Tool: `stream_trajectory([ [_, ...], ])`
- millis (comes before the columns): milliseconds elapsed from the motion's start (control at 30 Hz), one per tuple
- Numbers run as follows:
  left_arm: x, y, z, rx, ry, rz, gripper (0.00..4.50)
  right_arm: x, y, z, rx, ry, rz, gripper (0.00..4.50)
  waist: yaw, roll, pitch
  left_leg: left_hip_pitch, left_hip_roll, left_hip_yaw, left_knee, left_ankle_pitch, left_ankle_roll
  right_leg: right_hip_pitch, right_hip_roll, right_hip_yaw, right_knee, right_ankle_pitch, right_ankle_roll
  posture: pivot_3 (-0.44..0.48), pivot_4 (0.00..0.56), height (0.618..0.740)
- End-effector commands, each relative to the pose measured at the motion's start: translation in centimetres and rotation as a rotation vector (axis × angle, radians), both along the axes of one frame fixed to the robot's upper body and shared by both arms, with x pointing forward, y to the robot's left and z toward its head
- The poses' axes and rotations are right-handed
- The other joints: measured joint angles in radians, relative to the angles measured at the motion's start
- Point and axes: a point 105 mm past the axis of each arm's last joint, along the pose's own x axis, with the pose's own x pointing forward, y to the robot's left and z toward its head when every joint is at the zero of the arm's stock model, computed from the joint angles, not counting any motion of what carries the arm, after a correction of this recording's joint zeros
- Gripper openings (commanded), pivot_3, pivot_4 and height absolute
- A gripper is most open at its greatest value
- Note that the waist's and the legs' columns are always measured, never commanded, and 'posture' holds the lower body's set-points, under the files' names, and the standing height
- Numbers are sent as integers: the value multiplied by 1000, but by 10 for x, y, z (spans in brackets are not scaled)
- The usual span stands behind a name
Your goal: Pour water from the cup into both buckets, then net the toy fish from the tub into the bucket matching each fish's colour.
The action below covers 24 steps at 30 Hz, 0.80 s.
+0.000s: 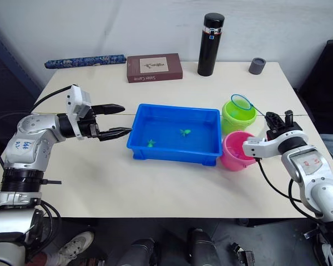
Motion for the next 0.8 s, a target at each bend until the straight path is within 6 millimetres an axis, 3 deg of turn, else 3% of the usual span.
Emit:
stream_trajectory([
  [33,-3,2,10,5,-41,2,4447,-1,-7,25,6,-85,-29,0,0,0,0,0,0,0,0,0,0,0,0,0,0,0,0,0,150,739],
  [100,-3,1,9,9,-40,1,4447,0,-5,18,16,-54,-12,0,0,0,0,0,0,0,0,0,0,0,0,0,0,0,0,0,150,739],
  [200,-3,2,10,5,-40,5,4447,0,-7,32,49,-90,-18,0,0,0,0,0,0,0,0,0,0,0,0,0,0,0,0,0,150,739],
  [367,-3,7,11,6,-39,17,4447,3,13,44,356,-31,96,0,-4,0,0,1,0,0,0,0,0,0,0,0,0,0,0,0,150,739],
  [467,-2,8,11,3,-40,21,4447,2,26,42,702,141,147,0,-2,0,0,1,1,0,0,0,0,0,1,0,0,0,0,0,150,739],
  [600,-2,7,12,2,-43,22,4447,-8,43,47,949,394,214,0,1,0,0,1,1,0,1,0,0,1,1,0,0,0,0,0,150,739],
  [700,-2,7,12,-1,-44,24,4447,-15,50,42,1038,578,187,0,6,0,0,1,1,-2,1,0,0,2,0,-1,0,0,0,0,150,739],
  [800,-5,7,11,-2,-41,23,4447,-16,61,35,932,645,189,0,8,0,0,1,1,-3,1,0,1,2,0,-1,-1,0,0,0,150,739],
])
